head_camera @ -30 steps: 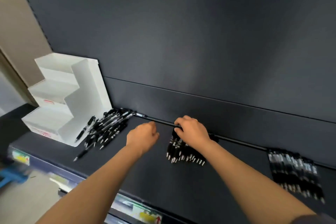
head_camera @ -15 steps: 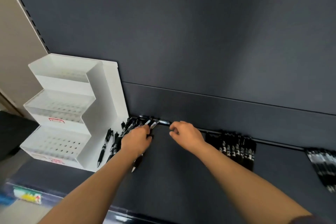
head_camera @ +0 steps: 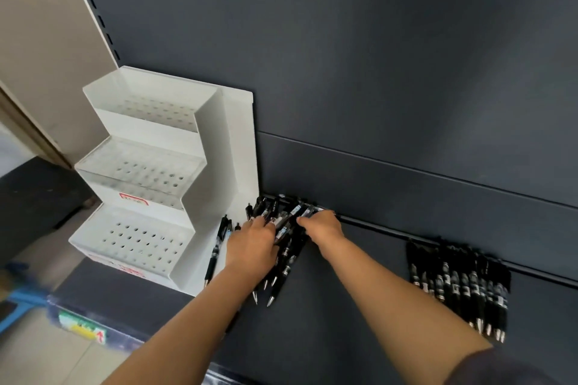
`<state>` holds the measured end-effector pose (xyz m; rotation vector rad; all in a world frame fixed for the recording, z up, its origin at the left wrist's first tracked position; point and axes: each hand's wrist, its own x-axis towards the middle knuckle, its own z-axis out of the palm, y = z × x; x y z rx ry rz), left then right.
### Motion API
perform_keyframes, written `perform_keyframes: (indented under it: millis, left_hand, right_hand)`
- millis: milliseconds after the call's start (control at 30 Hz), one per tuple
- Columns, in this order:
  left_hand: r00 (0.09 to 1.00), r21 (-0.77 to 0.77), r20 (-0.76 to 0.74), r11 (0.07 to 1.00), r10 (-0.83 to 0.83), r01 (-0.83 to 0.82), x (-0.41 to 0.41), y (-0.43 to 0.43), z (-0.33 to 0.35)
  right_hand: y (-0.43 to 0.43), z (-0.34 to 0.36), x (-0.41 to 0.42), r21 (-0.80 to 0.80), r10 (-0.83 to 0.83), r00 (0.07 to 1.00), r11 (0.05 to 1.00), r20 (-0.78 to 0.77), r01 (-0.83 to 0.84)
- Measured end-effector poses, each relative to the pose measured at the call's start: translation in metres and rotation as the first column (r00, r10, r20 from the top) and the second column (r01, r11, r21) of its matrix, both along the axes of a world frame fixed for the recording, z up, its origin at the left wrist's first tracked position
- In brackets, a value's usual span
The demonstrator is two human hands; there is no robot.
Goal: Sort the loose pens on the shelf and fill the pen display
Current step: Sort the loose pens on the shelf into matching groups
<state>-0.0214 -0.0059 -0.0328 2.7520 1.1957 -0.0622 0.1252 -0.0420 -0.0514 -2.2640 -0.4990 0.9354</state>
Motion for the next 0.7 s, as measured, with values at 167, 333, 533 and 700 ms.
perform_keyframes:
  millis: [167, 333, 533, 700]
  left_hand:
    - [0.999, -0.021, 0.039, 1.0, 0.024, -0.023, -0.001, 0.007, -0.003]
    - [0.99, -0.008, 0.134, 0.999, 0.046, -0.045, 0.0, 0.013, 0.001]
    - [0.98, -0.042, 0.2, 0.999, 0.007, 0.001, 0.028, 0.003, 0.018]
    - [0.96, -0.145, 0.271, 0.984, -0.066, 0.108, 0.071, -0.026, 0.024]
  right_hand:
    - [0.019, -0.007, -0.005, 0.0, -0.101, 0.994, 0.995, -0.031, 0.101]
    - [0.022, -0.003, -0.01, 0.125, -0.132, 0.982, 0.981, -0.137, 0.149]
    - [-0.012, 0.016, 0.006, 0.311, -0.104, 0.994, 0.944, -0.042, 0.112]
    - [-0.067, 0.032, 0.041, 0.294, -0.093, 0.984, 0.955, 0.149, 0.046]
